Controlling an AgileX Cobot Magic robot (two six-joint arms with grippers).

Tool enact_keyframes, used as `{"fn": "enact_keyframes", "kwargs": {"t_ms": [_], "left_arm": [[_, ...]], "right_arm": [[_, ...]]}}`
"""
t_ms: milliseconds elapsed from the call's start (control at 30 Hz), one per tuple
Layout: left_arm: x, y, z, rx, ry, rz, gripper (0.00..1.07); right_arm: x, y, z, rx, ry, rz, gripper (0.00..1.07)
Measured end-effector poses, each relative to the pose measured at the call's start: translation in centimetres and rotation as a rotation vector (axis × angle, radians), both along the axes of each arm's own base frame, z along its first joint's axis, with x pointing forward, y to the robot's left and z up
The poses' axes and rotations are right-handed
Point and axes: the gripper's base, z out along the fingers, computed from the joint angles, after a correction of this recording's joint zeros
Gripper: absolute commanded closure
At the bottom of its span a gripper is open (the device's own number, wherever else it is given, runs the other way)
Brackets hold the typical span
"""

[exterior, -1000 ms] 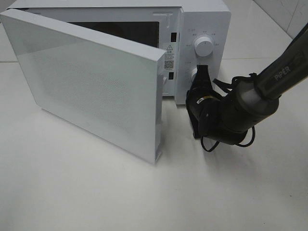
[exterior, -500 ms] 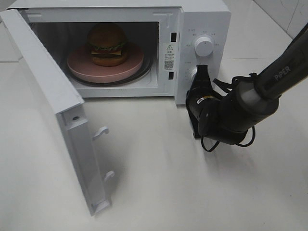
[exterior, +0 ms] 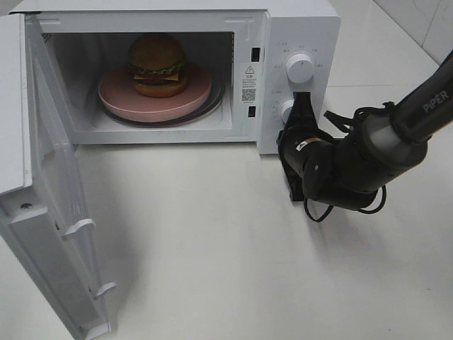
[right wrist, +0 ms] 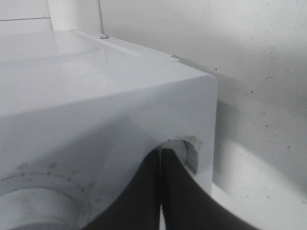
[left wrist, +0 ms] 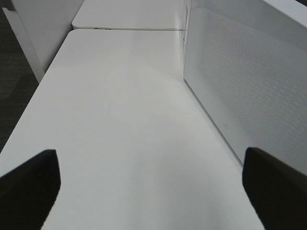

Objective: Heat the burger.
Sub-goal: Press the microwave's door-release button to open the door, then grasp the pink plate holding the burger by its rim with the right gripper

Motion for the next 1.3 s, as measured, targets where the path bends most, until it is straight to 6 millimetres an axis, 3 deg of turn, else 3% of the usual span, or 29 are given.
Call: {"fn": "enact_keyframes", "kwargs": {"t_ms": [467, 533, 633, 700, 800, 867, 1233, 1300], "left_arm": [[0.0, 0.0, 0.0, 0.000, 0.000, 0.000, 0.09], [0.0, 0.0, 0.0, 0.000, 0.000, 0.000, 0.09], [0.0, 0.0, 0.0, 0.000, 0.000, 0.000, 0.09], [0.0, 0.0, 0.0, 0.000, 0.000, 0.000, 0.09], [0.0, 0.0, 0.0, 0.000, 0.000, 0.000, 0.09], [0.0, 0.0, 0.0, 0.000, 0.000, 0.000, 0.09], [0.0, 0.0, 0.0, 0.000, 0.000, 0.000, 0.09], [0.0, 0.0, 0.0, 0.000, 0.000, 0.000, 0.09]], "right_arm": [[-3.7, 0.1, 2.2, -0.093, 0.119, 0.231, 1.07], [-4.4, 0.1, 3.7, -0.180, 0.120, 0.330, 1.07], [-4.5, 0.1, 4.2, -0.212, 0.111, 0.367, 1.07], [-5.1, 0.3, 6.3, -0.355, 0.066, 0.523, 1.07], [-5.3, 0.4, 6.9, -0.392, 0.057, 0.561, 1.06], [-6.2, 0.2, 8.5, -0.521, 0.045, 0.693, 1.06], [-8.5, -0.1, 11.1, -0.765, 0.082, 1.010, 1.06], [-9.1, 0.2, 11.6, -0.845, 0.155, 1.203, 1.06]]}}
